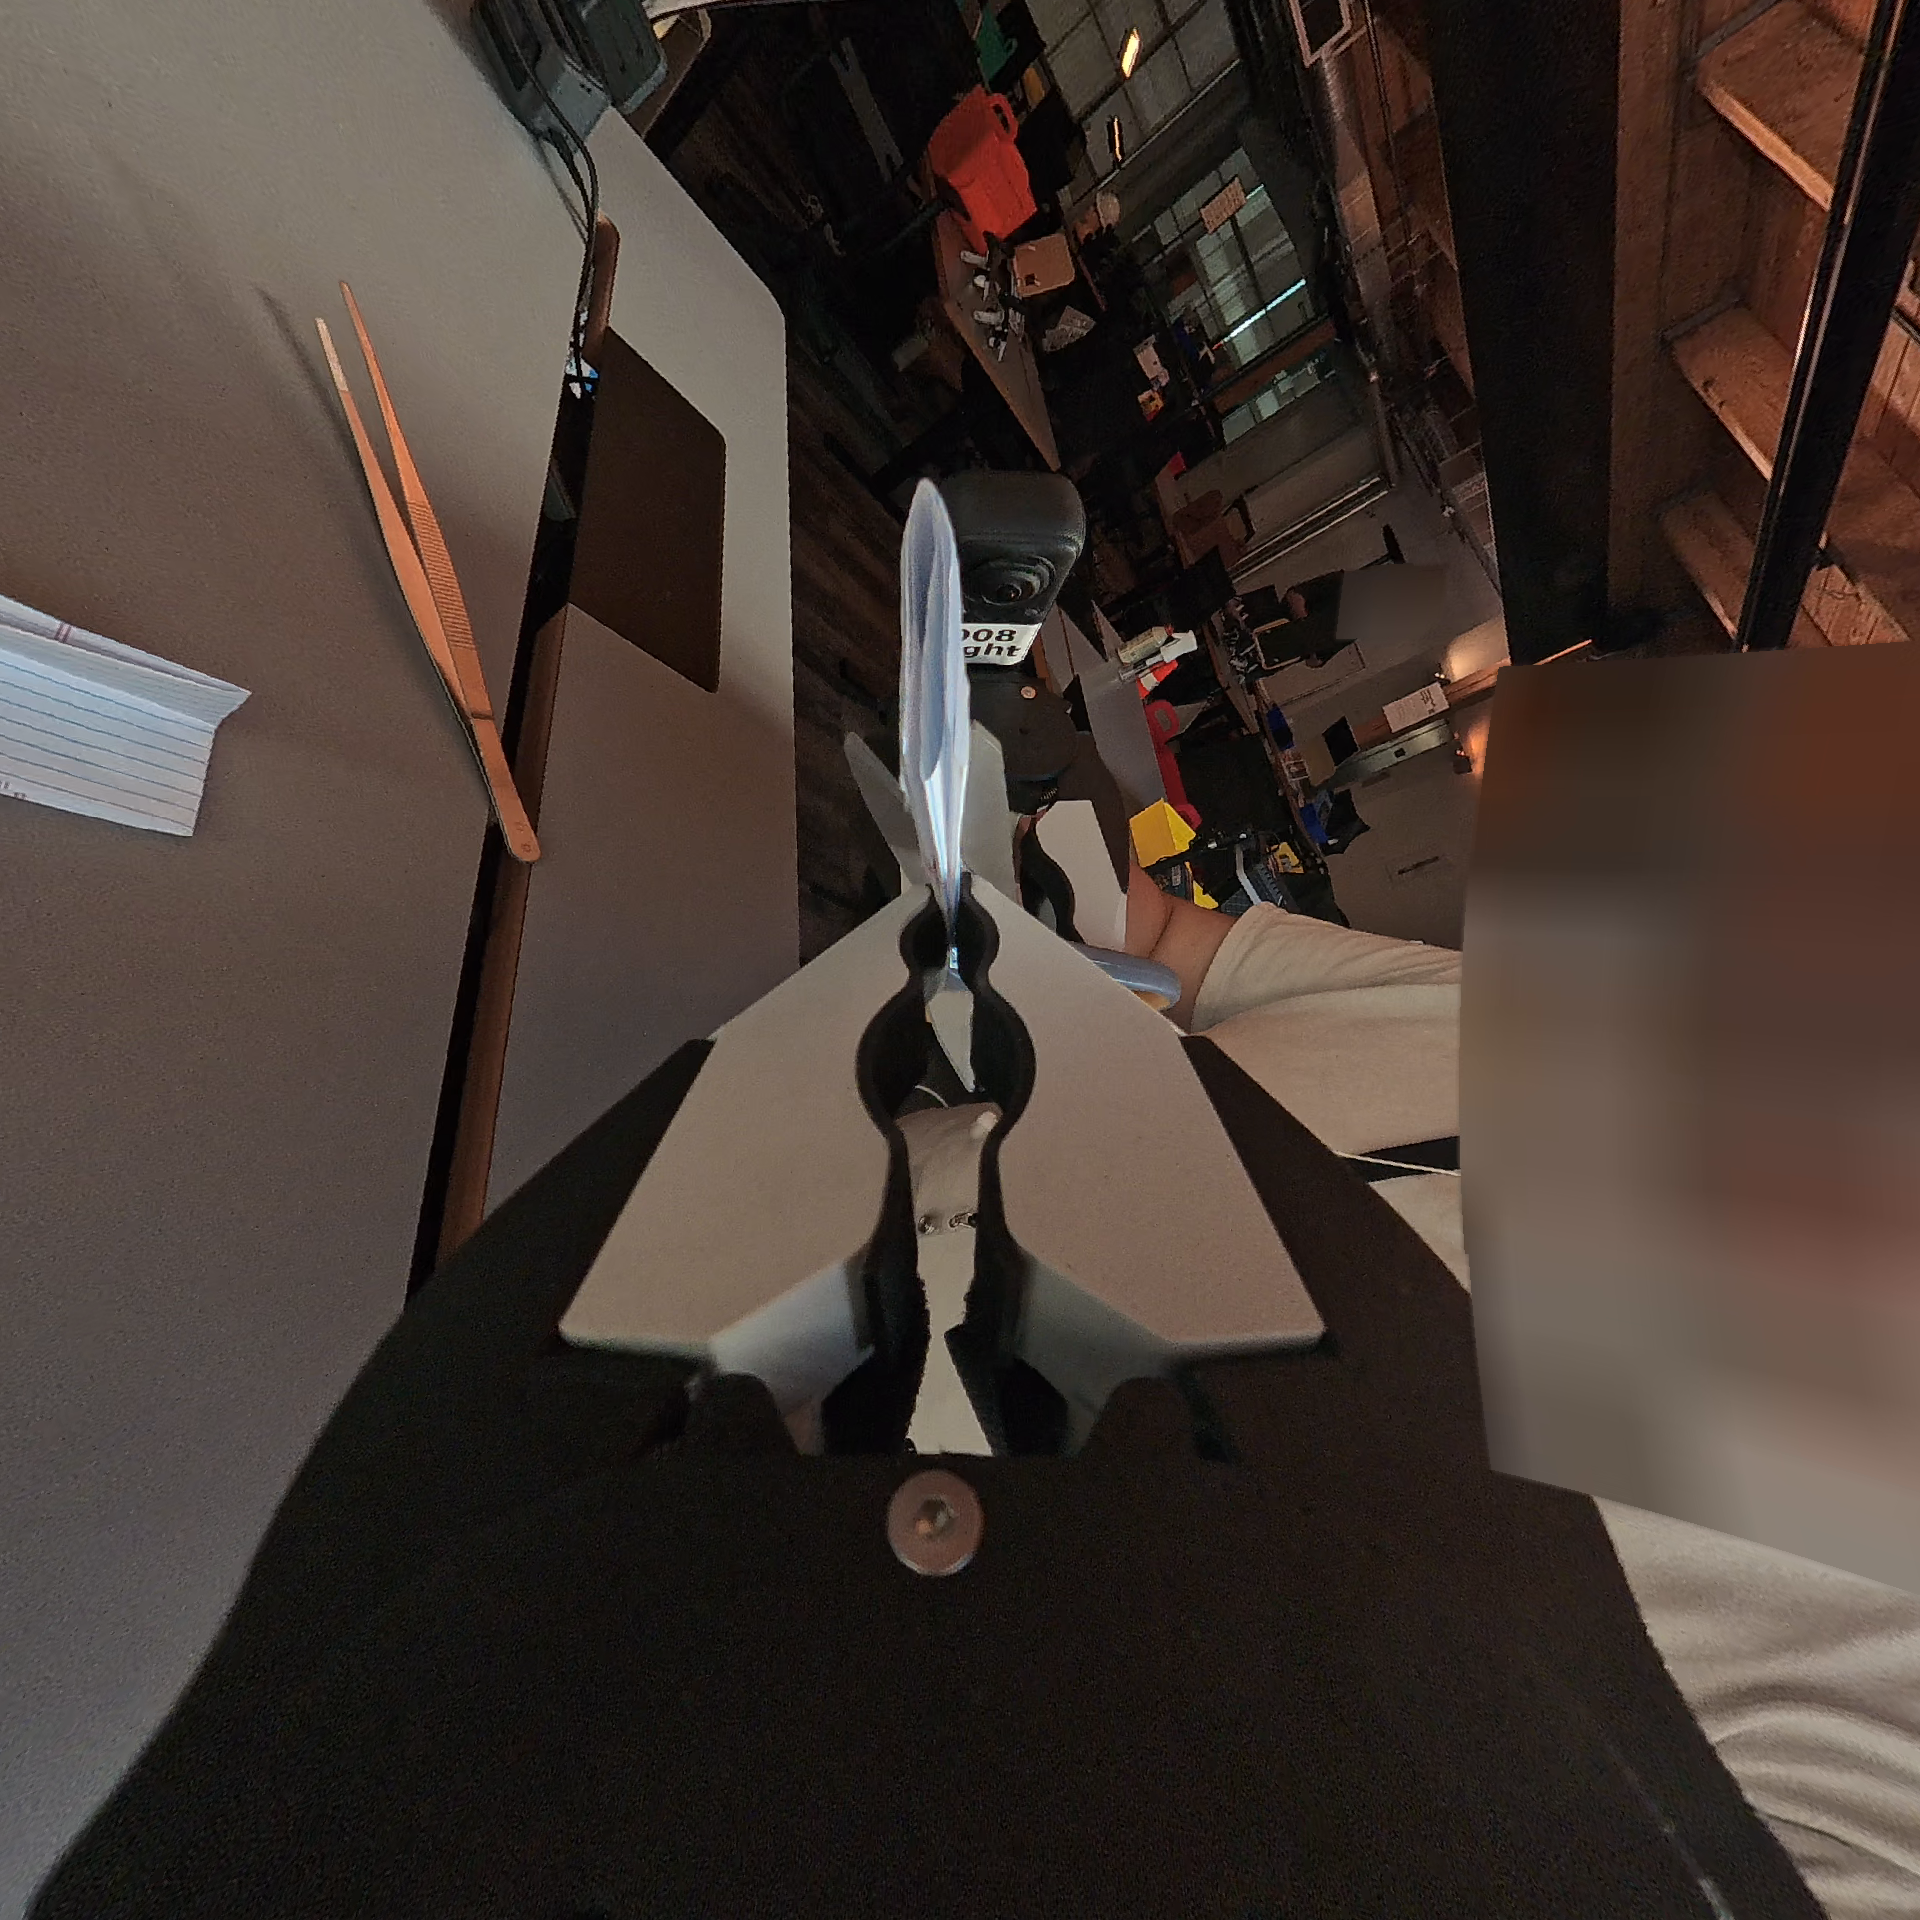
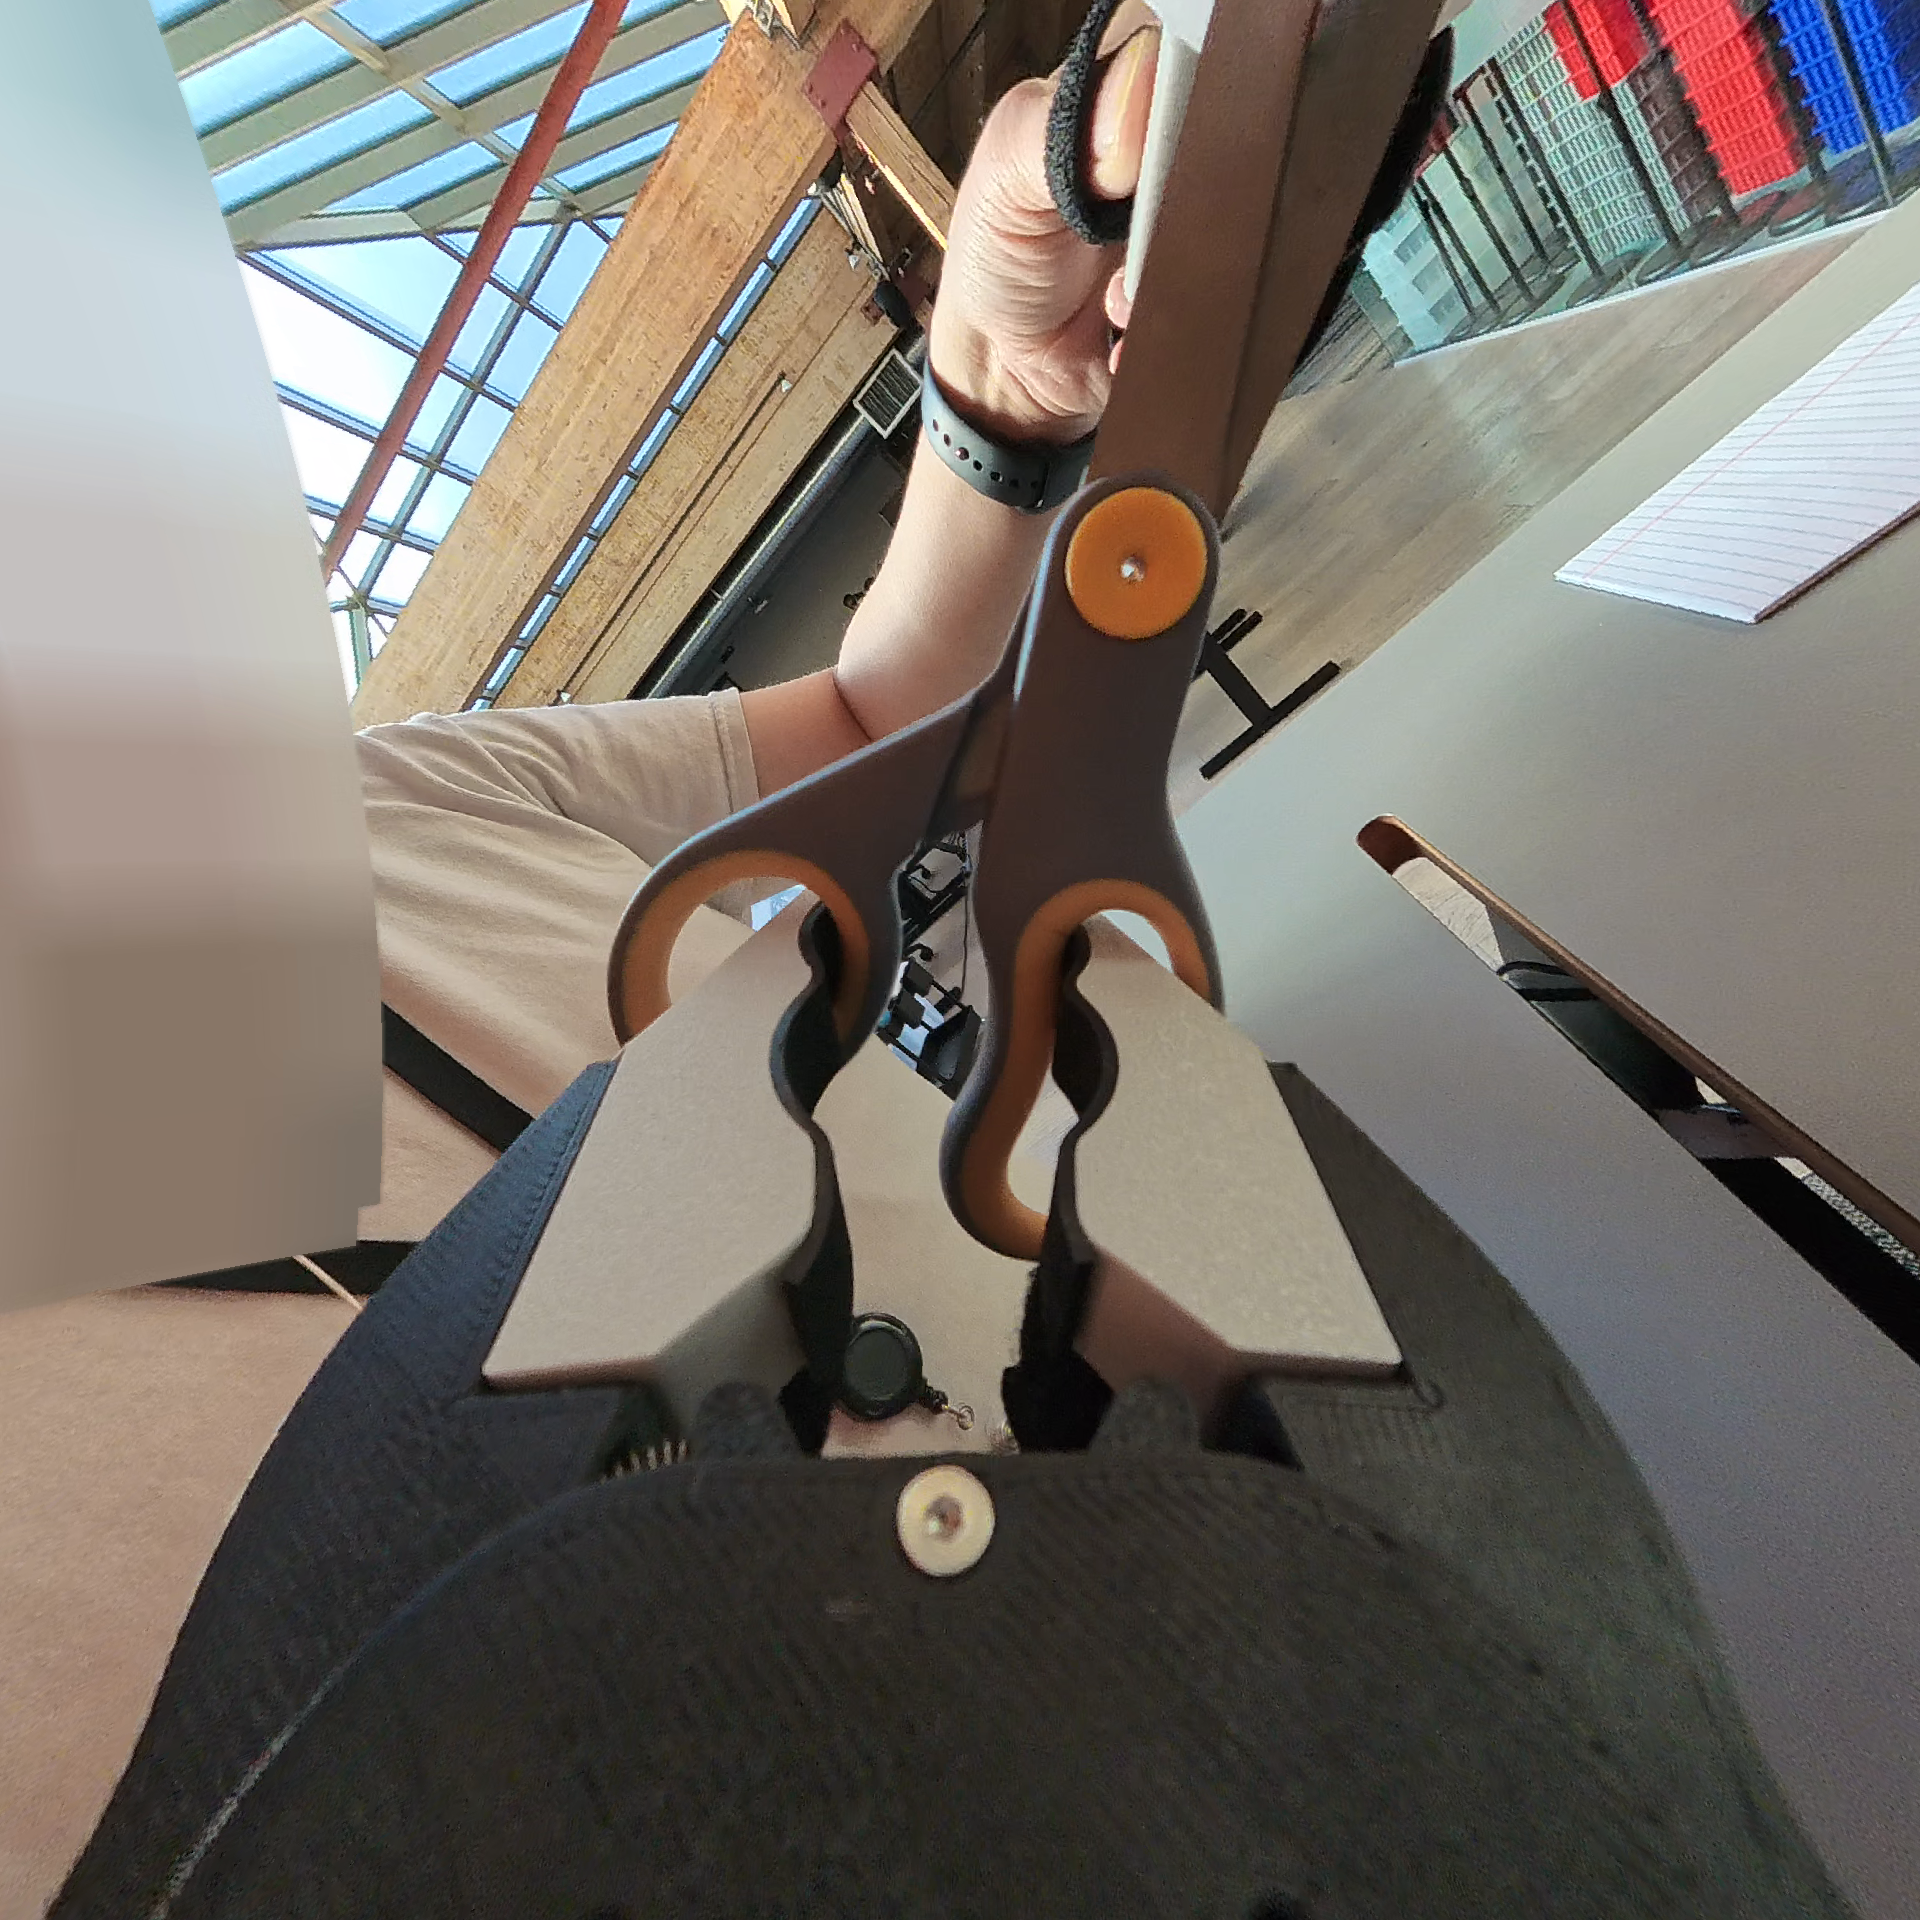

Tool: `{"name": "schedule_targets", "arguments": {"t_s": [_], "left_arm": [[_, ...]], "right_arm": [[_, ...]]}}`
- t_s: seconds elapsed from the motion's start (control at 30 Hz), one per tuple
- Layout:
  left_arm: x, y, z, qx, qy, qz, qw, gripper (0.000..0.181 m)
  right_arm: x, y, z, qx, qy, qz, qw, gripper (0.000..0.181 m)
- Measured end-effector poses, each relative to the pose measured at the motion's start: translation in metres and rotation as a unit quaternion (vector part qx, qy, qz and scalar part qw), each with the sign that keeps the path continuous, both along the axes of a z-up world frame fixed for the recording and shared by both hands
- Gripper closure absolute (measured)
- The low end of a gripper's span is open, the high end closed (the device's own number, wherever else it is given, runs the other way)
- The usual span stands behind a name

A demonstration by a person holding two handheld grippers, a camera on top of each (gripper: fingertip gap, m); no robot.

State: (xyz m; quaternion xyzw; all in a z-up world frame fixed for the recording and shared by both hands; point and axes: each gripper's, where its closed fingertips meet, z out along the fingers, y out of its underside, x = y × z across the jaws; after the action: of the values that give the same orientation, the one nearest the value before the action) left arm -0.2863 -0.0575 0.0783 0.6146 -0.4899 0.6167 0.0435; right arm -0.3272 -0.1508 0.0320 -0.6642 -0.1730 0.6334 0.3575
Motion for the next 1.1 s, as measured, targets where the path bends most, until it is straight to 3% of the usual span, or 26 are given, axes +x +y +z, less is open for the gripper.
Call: {"name": "schedule_targets", "arguments": {"t_s": [0.43, 0.5, 0.7, 0.8, 0.87, 0.97, 1.1], "left_arm": [[-0.001, -0.005, -0.003, 0.009, 0.016, -0.02, 1.0, 0.181], [-0.002, -0.005, -0.002, -0.005, 0.021, -0.028, 0.999, 0.181], [0.0, -0.002, 0.007, -0.029, 0.013, -0.037, 0.999, 0.181], [0.007, 0.009, 0.023, -0.029, -0.046, 0.004, 0.999, 0.175], [0.008, 0.021, 0.031, -0.017, -0.094, 0.054, 0.994, 0.152], [0.009, 0.034, 0.033, 0.019, -0.163, 0.144, 0.976, 0.139], [0.019, 0.024, 0.03, -0.017, -0.214, 0.178, 0.96, 0.137]], "right_arm": [[0.002, 0.001, -0.001, -0.01, 0.006, 0.003, 1.0, 0.133], [0.002, -0.001, -0.002, -0.008, -0.005, 0.013, 1.0, 0.143], [0.006, 0.0, 0.005, -0.016, -0.001, 0.017, 1.0, 0.145], [0.008, 0.009, 0.016, -0.005, 0.04, -0.011, 0.999, 0.145], [0.011, 0.017, 0.018, 0.012, 0.044, -0.04, 0.998, 0.146], [0.015, 0.025, 0.015, 0.032, 0.027, -0.074, 0.996, 0.146], [0.015, 0.03, 0.009, 0.041, 0.012, -0.084, 0.996, 0.145]]}}
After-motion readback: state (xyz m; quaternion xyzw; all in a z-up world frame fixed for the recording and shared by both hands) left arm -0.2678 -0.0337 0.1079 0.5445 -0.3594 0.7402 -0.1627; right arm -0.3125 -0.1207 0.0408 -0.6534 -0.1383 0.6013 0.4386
